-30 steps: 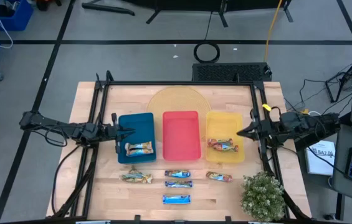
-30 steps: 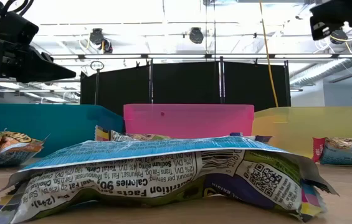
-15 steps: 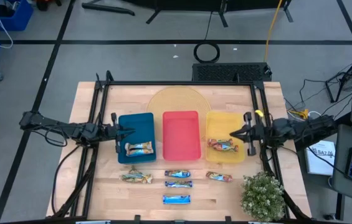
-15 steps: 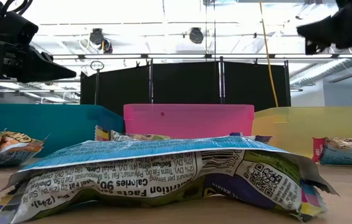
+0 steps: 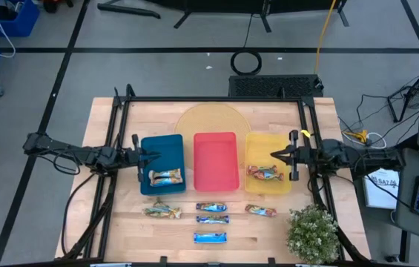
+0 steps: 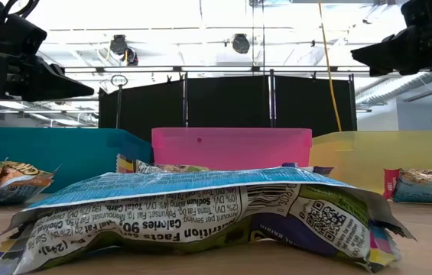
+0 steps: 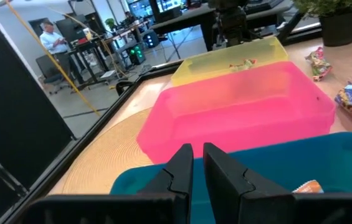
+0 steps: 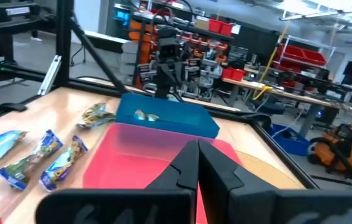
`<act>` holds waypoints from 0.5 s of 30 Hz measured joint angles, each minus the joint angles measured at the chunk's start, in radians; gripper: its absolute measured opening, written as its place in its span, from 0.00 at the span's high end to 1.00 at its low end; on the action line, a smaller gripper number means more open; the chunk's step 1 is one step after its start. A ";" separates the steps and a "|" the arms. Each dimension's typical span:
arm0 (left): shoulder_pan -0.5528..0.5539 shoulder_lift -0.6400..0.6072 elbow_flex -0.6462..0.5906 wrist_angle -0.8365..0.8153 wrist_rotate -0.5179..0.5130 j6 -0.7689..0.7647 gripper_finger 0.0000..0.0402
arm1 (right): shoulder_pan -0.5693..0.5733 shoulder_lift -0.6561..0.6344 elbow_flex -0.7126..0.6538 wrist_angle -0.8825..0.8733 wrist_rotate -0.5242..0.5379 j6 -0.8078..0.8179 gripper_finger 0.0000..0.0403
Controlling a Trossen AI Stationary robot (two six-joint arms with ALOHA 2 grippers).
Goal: Pick and place Granola Bars by type
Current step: Put the bottom green granola bar into the blue bin
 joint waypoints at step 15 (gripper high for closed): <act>-0.029 0.018 0.027 0.085 0.114 -0.047 0.88 | -0.056 0.000 -0.131 0.254 -0.075 -0.065 1.00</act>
